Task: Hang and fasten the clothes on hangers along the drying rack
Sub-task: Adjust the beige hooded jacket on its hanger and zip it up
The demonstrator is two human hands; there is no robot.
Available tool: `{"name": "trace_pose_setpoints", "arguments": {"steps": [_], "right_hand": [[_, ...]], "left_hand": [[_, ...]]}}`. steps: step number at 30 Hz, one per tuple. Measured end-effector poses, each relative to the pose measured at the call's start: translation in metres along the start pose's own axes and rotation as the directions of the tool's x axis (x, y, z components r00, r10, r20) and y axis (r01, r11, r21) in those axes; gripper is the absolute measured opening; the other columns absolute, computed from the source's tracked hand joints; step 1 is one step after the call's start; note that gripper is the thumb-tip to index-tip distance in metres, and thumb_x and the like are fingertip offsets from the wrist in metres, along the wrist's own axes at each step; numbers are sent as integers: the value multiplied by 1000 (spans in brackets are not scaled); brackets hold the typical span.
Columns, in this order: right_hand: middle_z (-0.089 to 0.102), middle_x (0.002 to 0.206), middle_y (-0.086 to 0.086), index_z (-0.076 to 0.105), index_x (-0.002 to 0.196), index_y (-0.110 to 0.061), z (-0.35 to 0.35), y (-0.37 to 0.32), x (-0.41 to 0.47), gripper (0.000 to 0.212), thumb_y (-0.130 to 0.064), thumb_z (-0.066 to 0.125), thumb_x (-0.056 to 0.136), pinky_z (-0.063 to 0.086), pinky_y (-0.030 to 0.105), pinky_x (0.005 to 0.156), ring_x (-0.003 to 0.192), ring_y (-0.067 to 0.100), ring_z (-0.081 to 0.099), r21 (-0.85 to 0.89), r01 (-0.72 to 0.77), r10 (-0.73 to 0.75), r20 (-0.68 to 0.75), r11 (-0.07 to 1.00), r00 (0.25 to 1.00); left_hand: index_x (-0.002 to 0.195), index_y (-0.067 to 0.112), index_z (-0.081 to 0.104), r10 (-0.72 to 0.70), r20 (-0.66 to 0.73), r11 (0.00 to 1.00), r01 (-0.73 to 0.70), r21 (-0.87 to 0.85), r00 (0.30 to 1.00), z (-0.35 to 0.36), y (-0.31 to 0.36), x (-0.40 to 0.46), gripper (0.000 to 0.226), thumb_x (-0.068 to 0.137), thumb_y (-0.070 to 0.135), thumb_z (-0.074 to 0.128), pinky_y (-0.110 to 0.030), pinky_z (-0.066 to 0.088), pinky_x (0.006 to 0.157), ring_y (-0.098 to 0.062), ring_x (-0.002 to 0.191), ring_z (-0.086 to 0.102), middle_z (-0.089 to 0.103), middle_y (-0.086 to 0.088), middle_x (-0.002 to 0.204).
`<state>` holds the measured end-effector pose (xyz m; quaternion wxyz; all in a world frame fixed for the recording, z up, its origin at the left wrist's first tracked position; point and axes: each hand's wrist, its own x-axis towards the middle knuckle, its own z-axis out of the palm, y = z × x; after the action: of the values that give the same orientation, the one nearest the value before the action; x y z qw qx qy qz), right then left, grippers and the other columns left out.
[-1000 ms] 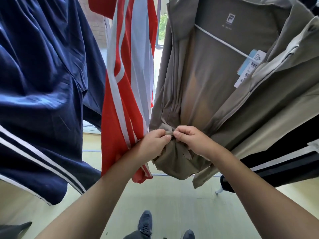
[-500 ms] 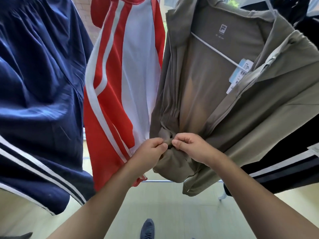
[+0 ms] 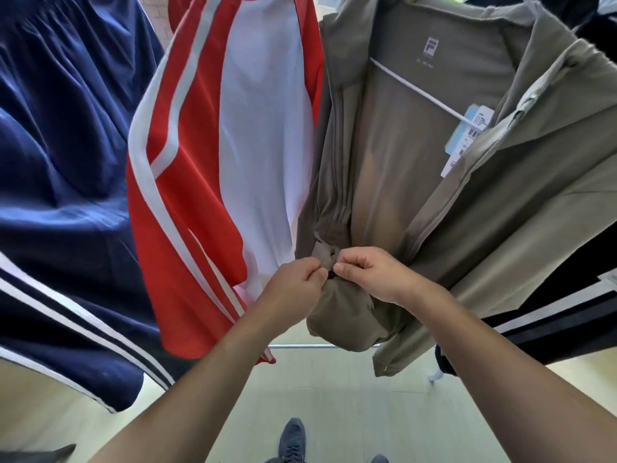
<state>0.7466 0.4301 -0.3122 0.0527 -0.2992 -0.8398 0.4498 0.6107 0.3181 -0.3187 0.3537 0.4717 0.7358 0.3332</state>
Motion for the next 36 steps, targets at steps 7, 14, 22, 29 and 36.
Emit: {"name": "trace_pose_setpoints", "arguments": {"steps": [7, 14, 22, 29, 36], "right_hand": [[47, 63, -9, 52, 65, -21, -49, 30, -17, 32, -18, 56, 97, 35, 28, 64, 60, -2, 43, 36, -77, 83, -227, 996, 970], [52, 68, -8, 49, 68, -25, -44, -11, -6, 31, -30, 51, 98, 41, 28, 67, 68, 4, 50, -241, -103, 81, -97, 965, 992], [54, 70, -5, 52, 72, -19, -56, -30, -3, 29, -33, 51, 98, 37, 29, 59, 69, 12, 51, -367, -128, 109, -73, 921, 991], [54, 71, -3, 46, 68, -19, -84, -24, -4, 33, -32, 50, 98, 40, 33, 66, 76, 20, 55, -478, -177, 103, -178, 860, 979], [55, 82, -2, 54, 76, -20, -89, -50, 7, 27, -31, 44, 99, 49, 39, 74, 84, 23, 57, -711, -106, 51, -97, 696, 994]], "left_hand": [[69, 7, 52, -94, -62, 964, 75, -253, 994, -41, -26, -9, 28, 96, 13, 53, -31, 31, 62, -11, 57, 40, 42, 5, 57], [124, 23, 52, -139, -80, 855, 160, 492, 987, -26, -9, 6, 32, 96, 36, 43, -39, 46, 93, -25, 112, 54, 54, -4, 126], [104, 13, 56, 166, 103, 784, -194, 589, 981, 5, 23, 31, 27, 105, 31, 36, -33, 37, 71, -23, 82, 53, 64, -8, 100], [110, 18, 58, 7, 86, 757, -61, 651, 996, -6, -13, 32, 30, 102, 40, 39, -32, 52, 79, -20, 86, 64, 65, -1, 98], [110, 14, 56, 139, 57, 710, -139, 690, 989, 16, 6, 49, 21, 104, 23, 37, -34, 51, 74, -25, 80, 62, 60, -2, 89]]}}
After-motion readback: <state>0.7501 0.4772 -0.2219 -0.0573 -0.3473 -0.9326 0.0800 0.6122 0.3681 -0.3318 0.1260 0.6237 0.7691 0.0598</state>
